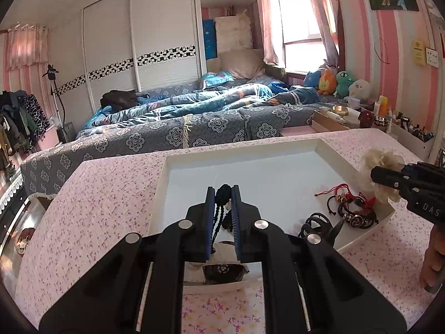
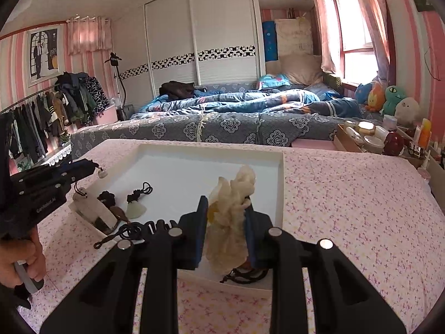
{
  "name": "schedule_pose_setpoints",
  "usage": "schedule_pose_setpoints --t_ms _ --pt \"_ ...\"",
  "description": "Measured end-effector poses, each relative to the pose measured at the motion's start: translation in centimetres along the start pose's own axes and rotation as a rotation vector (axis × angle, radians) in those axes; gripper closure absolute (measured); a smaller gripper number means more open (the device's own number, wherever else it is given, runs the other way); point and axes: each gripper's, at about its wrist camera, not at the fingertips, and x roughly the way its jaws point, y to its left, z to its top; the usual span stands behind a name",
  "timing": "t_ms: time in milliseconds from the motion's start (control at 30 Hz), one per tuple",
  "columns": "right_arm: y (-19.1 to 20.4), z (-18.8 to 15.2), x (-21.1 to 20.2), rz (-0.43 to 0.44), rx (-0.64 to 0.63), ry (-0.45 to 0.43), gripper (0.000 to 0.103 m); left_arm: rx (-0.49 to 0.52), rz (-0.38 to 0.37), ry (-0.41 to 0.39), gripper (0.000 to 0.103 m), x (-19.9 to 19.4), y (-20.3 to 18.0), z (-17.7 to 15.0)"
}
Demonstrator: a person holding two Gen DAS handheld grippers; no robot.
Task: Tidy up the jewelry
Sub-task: 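Carry the black cord and beige scrunchie with both tools over the tray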
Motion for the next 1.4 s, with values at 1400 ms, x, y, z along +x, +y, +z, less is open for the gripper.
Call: schedule_pose_setpoints --t_ms 1400 --pt "1.1 -0.5 0.4 -0.024 -0.025 0.030 0.076 -0.006 0.011 0.039 0.092 1.3 -0.1 -0.1"
